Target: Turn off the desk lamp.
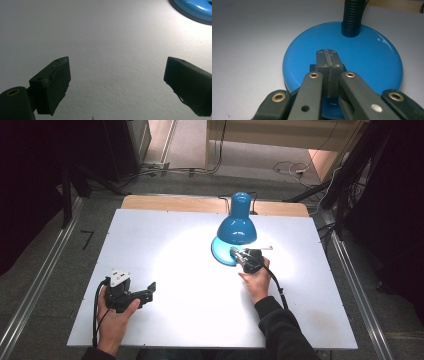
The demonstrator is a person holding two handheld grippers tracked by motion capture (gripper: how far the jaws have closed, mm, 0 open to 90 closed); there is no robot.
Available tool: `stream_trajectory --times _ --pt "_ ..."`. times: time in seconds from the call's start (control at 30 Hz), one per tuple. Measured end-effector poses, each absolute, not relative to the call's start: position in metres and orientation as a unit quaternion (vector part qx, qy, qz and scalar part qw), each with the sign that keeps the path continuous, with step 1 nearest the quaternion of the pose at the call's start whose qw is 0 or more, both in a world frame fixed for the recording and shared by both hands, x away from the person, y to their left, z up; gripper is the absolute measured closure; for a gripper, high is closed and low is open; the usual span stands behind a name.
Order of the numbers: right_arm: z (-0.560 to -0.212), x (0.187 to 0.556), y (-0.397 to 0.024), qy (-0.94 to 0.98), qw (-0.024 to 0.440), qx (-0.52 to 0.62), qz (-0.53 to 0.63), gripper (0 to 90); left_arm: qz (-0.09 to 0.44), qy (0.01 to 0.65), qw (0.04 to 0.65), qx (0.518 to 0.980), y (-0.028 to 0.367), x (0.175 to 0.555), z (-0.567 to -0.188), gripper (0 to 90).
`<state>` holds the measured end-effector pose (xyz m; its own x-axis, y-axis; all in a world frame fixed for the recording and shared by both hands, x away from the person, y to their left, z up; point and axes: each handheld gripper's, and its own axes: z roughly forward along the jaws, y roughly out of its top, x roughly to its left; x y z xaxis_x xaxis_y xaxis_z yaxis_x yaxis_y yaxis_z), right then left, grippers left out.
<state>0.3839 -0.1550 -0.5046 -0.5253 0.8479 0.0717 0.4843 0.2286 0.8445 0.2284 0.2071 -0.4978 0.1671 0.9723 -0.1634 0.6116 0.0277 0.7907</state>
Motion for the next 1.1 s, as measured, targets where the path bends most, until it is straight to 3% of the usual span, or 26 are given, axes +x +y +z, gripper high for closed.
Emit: stream_trajectory --times 0.53,0.57,0.63,0.7,1.1 --pt "-0.503 0.395 -0.173 0.729 0.194 0.480 0.448 87.5 0.232 0.607 0.393 0.651 0.211 0.227 -0.497 10.6" --pt "-0.503 0.396 -0.176 0.725 0.186 0.486 0.452 79.7 0.233 0.606 0.393 0.652 0.211 0.227 -0.497 10.6" --pt "-0.502 0.397 -0.178 0.724 0.181 0.488 0.453 76.3 0.233 0.606 0.393 0.651 0.211 0.227 -0.497 10.6" --pt "-0.501 0.397 -0.182 0.725 0.179 0.490 0.450 65.5 0.233 0.607 0.393 0.651 0.211 0.227 -0.498 10.6" --pt "-0.497 0.399 -0.204 0.721 0.165 0.512 0.436 32.6 0.234 0.607 0.389 0.652 0.210 0.228 -0.498 10.6"
